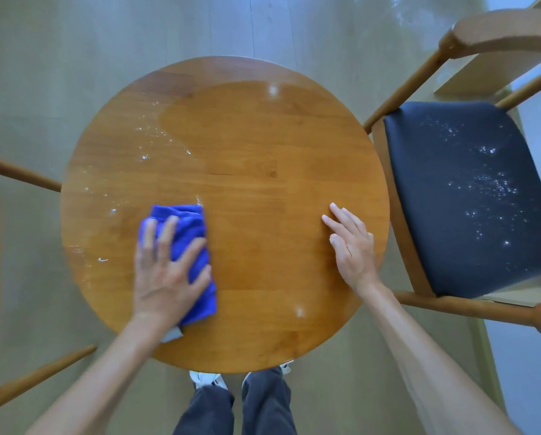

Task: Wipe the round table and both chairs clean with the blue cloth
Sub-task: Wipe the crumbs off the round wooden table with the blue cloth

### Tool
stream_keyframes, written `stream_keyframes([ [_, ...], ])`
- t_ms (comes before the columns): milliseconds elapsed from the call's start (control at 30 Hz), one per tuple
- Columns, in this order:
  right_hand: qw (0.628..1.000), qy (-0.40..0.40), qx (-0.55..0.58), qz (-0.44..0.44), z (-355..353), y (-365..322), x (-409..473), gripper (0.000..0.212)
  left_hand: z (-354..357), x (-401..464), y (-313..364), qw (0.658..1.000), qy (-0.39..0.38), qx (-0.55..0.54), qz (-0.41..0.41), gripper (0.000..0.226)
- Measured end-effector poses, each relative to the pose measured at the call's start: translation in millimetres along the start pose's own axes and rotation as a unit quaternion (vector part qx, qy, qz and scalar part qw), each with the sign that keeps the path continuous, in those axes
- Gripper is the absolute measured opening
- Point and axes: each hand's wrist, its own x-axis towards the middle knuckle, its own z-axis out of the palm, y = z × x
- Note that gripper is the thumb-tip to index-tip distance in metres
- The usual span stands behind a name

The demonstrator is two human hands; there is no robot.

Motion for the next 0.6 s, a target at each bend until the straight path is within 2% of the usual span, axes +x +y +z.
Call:
stream_keyframes([
  [100, 0.999, 0.037, -0.004, 0.007, 10.9, -9.4, -6.6, 0.046, -10.8, 10.0, -39.0, 0.991, -0.007, 0.038, -0.125, 0.051],
  [167, 0.997, 0.070, -0.008, 0.021, 18.2, -16.8, -6.4, 0.044, -12.3, 9.1, -29.8, 0.987, -0.013, 0.044, -0.155, 0.053],
  [300, 0.991, 0.105, -0.060, 0.055, 34.5, -34.3, -5.6, 0.047, -9.2, -14.8, 27.4, 0.996, -0.037, 0.015, -0.085, 0.048],
  [400, 0.992, 0.104, -0.075, 0.024, 44.3, -47.7, -9.1, 0.048, -1.0, -31.1, 85.3, 0.997, -0.079, 0.005, -0.015, 0.044],
  [500, 0.992, 0.110, -0.053, 0.000, 50.1, -52.1, -8.8, 0.048, 9.2, -23.5, 124.7, 0.992, -0.109, -0.003, 0.061, 0.043],
  [600, 0.992, 0.120, -0.012, 0.019, 53.8, -47.2, -7.2, 0.048, 19.1, 8.5, 127.3, 0.990, -0.095, -0.030, 0.100, 0.044],
])
